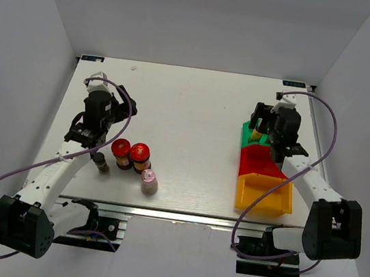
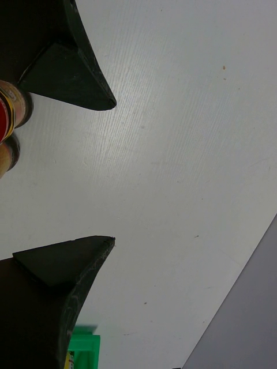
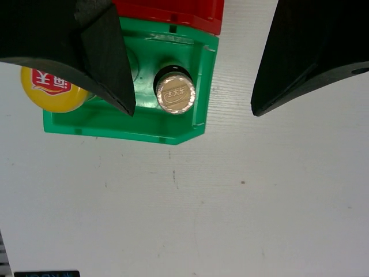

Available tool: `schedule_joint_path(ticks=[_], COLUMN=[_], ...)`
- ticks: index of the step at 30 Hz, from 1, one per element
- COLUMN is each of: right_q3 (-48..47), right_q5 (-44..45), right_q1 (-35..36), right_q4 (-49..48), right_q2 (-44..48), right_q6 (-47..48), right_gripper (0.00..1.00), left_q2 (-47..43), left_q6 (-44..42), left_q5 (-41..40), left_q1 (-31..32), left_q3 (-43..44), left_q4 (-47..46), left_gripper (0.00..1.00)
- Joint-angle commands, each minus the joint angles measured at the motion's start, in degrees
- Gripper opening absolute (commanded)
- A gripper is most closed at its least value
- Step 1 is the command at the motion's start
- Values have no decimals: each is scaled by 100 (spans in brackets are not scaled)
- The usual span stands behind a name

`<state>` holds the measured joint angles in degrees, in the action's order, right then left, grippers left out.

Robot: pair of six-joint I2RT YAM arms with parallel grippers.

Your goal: Organize the condiment bottles

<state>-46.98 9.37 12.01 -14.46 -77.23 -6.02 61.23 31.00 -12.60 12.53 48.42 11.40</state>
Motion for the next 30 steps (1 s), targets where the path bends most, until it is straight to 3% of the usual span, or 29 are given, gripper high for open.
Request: schedule_joint_path(ticks=[1,9,17,22,30], right_q3=[-145,-241,189,23,-1215], right_q5=[-538,-2420,-3002,-2213,-2185], right_q1=[-15,318,2665,3762,4696], right_q4=[-75,205,392,40,-136], right_q2=[576,1403,1466,834,-1291], right_q6=[-110,-31,32,-75,277], right_gripper=[86,89,89,89,89], left_q2=[-138,-182,-164,-156,-269], left_q6=[2,55,125,265,336], left_q5=[74,144,232,162,-540], left_q1=[-14,-14,-14,-14,-6], left_q3=[-17,0,18,-26,-105], left_q4=[-103,-59,3,90,389], left_gripper=[98,98,98,98,98])
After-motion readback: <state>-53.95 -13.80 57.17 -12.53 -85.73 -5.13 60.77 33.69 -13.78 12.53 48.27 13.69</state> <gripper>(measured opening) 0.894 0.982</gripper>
